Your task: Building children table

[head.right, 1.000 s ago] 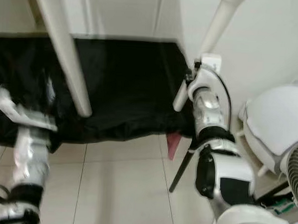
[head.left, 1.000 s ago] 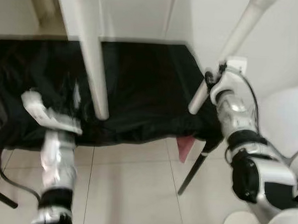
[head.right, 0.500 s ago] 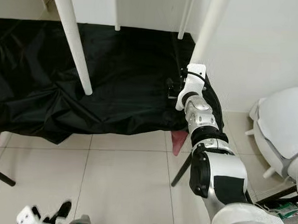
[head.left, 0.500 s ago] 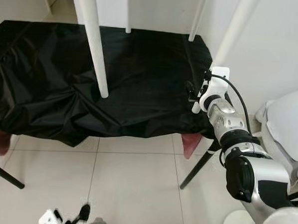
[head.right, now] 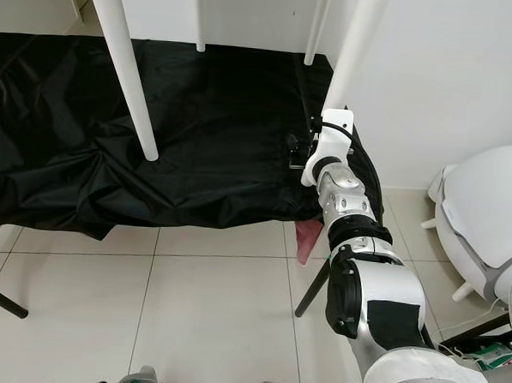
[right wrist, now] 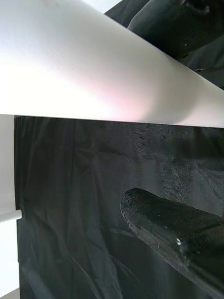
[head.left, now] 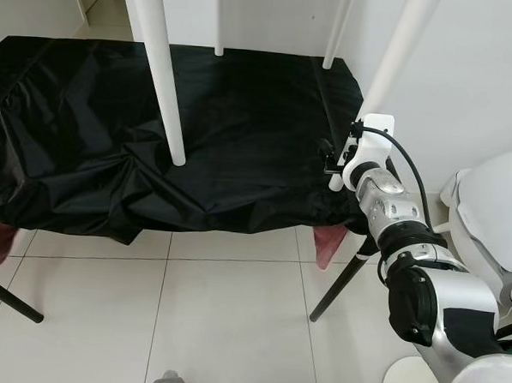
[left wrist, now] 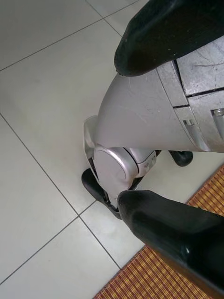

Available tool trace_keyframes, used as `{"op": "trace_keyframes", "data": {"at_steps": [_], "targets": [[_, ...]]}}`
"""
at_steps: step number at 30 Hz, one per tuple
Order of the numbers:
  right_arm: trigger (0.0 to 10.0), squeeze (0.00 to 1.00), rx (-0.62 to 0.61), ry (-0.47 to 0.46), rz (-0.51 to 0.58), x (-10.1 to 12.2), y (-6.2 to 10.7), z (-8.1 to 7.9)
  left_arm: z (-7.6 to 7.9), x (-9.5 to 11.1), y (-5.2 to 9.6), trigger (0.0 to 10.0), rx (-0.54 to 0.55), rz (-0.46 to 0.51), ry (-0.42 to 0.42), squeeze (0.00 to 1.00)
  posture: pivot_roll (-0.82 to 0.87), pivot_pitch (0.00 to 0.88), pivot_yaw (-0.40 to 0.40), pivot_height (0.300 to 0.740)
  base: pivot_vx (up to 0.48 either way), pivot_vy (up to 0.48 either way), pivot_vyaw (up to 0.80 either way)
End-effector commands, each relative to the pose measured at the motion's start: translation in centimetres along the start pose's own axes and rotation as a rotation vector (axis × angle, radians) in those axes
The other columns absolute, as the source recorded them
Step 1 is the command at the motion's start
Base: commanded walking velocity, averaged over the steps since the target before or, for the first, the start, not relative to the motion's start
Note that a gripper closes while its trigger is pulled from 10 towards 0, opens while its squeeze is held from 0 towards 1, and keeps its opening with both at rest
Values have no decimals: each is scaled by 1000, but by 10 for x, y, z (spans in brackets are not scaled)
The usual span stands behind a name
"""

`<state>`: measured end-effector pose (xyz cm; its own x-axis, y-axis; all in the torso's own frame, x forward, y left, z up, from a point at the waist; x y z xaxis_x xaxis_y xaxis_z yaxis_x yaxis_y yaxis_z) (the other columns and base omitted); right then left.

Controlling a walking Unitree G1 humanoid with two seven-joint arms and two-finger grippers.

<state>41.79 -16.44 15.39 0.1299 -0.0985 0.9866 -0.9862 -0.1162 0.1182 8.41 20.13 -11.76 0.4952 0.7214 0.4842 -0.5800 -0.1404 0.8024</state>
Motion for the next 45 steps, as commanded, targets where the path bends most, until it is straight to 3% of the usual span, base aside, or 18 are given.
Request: {"op": "trace_keyframes", "data": {"at_steps": [1,32,33,34,35,38,39,40,41,45], "targets": [[10000,1000,9,3,-23,-5,0,-4,483,313,319,10000,-1574,1058,-442,1000,29,55,-17,740,0,0,0],[10000,1000,9,3,-23,-5,0,-4,483,313,319,10000,-1574,1058,-442,1000,29,55,-17,740,0,0,0],[10000,1000,15,-10,-15,-3,-1,-4,483,313,318,10000,-1582,1056,-443,1000,29,0,0,740,0,0,0],[10000,1000,15,-10,-15,-3,-1,-4,483,313,318,10000,-1582,1056,-443,1000,29,0,0,740,0,0,0],[10000,0,22,6,206,23,8,0,460,293,264,10000,-1459,1041,-597,0,14,0,0,740,0,0,0],[10000,0,22,6,206,23,8,0,460,293,264,10000,-1459,1041,-597,0,14,0,0,740,0,0,0],[10000,0,24,29,369,40,19,2,440,272,228,10000,-1378,1010,-712,0,14,0,0,740,0,0,0],[10000,0,24,46,475,51,28,4,424,255,206,10000,-1330,982,-787,0,16,0,0,740,0,0,0],[10000,0,23,58,526,56,33,4,416,247,196,10000,-1308,966,-824,0,16,0,0,740,0,0,0],[10000,0,21,63,526,56,33,4,416,246,196,10000,-1307,969,-827,0,16,0,0,740,0,0,0]]}}
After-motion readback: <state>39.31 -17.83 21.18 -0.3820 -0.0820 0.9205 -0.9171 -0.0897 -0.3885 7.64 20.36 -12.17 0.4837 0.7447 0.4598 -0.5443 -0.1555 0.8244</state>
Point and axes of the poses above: a point about 5 cm out from each wrist's last joint towards the gripper, its own y axis pointing back from the gripper into the wrist, its own x axis along the axis of the wrist's last joint, z = x × y, the point moved 2 cm from there along -y, pointing out of the wrist towards the gripper, and after that the axes turned 6 degrees about -y, right-handed, at the moved point
